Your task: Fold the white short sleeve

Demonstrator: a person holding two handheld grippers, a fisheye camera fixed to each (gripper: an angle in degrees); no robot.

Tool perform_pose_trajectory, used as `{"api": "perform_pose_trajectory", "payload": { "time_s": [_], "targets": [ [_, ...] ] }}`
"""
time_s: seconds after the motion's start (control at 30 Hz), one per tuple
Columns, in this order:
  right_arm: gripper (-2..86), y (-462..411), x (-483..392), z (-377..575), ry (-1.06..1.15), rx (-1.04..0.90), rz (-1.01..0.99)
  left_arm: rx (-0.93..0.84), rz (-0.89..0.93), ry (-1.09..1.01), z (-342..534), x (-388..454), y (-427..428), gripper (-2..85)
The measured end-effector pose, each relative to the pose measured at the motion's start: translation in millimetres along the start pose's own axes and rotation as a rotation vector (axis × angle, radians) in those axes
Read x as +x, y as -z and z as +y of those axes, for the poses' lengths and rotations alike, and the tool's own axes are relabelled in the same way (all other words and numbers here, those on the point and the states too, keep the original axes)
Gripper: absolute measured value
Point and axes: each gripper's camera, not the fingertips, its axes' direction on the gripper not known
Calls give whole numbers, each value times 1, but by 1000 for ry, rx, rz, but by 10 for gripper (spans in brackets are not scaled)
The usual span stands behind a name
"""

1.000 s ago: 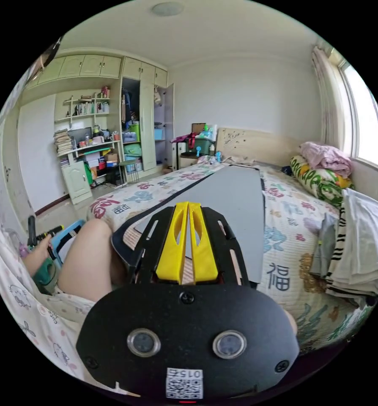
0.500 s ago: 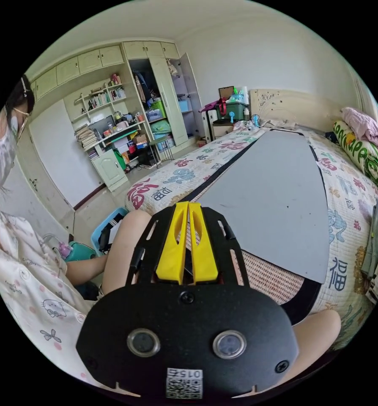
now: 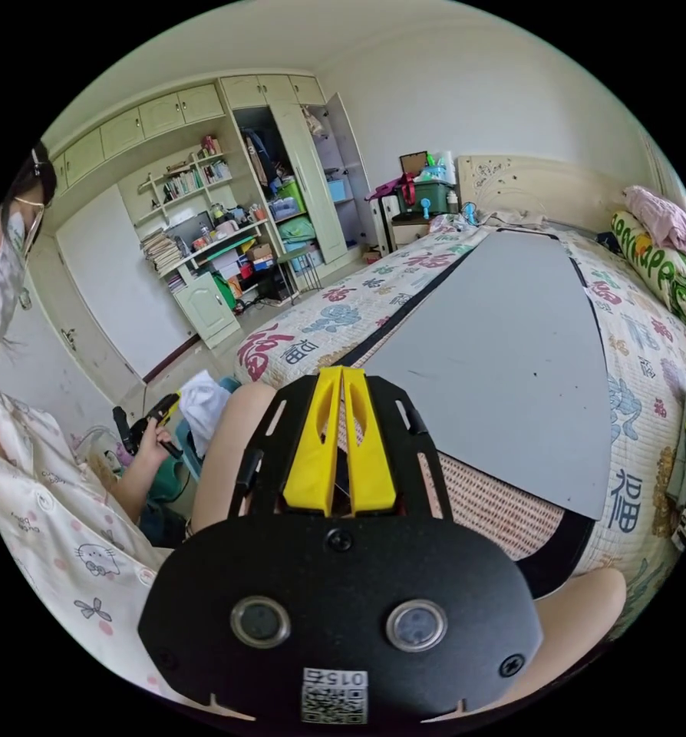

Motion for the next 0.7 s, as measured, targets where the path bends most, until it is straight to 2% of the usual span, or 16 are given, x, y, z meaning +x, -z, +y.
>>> {"api": "perform_pose_trajectory", "payload": {
  "time_s": [0.17,0.23,0.33,0.47,0.57,0.7],
  "targets": [
    [2,32,16,13,49,32,-104,107,534,-135,-58,91,102,9],
    [29,48,24,16,64,58,-169,77,786,-215,-74,148,120,9],
    [105,72,30,11,106,91,-277,-6,1015,-246,-73,215,122,10],
    [145,110,30,-5,214,149,-277,-141,1137,-259,-48,287,121,12],
    [155,136,36,-19,272,183,-198,-237,1197,-260,-17,333,124,15],
    [84,150,68,-31,253,176,-61,-345,1208,-284,26,379,123,25]
  ]
}}
